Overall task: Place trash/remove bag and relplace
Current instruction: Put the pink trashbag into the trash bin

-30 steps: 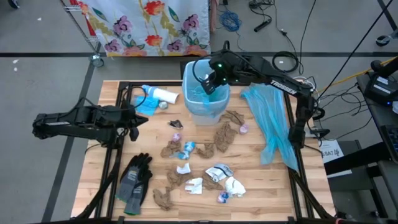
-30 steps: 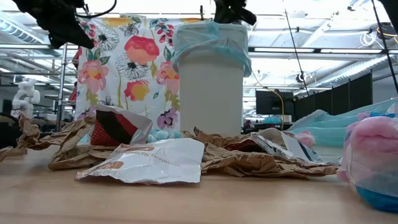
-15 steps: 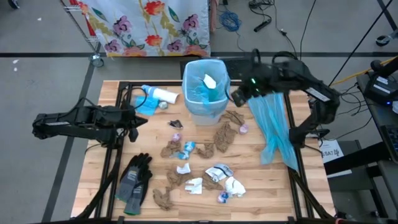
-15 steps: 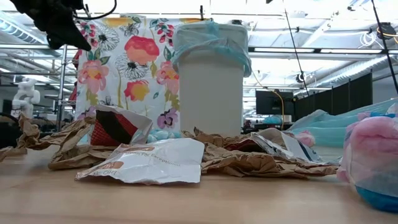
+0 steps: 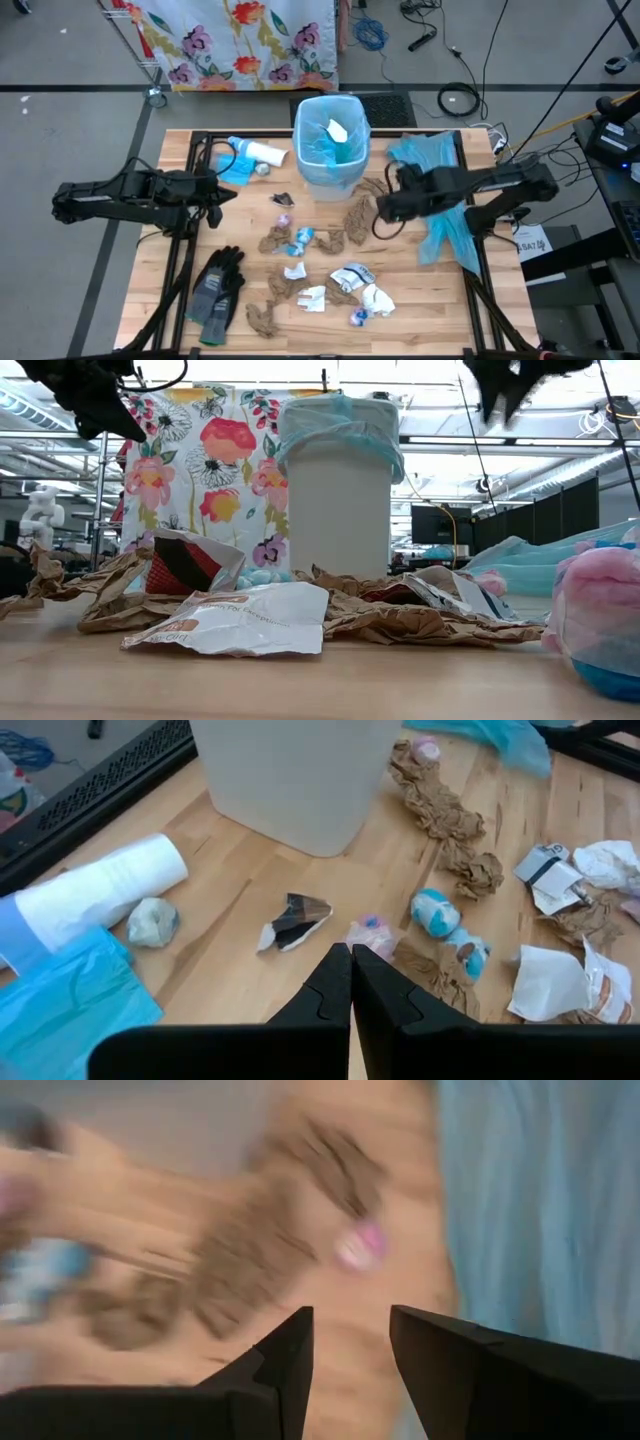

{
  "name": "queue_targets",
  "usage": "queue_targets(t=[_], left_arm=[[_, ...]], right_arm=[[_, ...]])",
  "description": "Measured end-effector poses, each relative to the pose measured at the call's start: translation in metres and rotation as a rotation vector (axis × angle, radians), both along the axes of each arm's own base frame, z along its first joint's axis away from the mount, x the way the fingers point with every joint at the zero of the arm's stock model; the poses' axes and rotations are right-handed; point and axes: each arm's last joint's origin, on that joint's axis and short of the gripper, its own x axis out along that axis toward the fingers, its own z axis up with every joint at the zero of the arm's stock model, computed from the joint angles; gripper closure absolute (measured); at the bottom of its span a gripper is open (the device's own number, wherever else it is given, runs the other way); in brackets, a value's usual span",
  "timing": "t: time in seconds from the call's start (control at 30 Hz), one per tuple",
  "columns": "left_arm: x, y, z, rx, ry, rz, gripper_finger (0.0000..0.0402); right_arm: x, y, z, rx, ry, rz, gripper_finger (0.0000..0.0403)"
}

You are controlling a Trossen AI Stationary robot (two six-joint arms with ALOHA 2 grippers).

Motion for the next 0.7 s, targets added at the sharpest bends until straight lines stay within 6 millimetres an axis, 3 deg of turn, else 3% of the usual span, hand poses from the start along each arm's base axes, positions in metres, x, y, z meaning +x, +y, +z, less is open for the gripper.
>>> queue_targets(t=[0.13, 0.37, 0.7], left_arm=[[0.000, 0.000, 0.000, 0.000, -0.001, 0.000, 0.0395], [0.000, 0.000, 0.000, 0.000, -0.001, 0.000, 0.0395], [0.001, 0.000, 0.001, -0.043, -0.023, 0.035, 0.0395]], right_arm=[[-0.008, 0.001, -0.041, 0.054, 0.060, -0.094, 0.0275], [-0.010, -0.016, -0.097, 0.093, -0.024, -0.075, 0.0275], [-0.012, -0.056, -0.136, 0.071, -0.077, 0.009, 0.0265]])
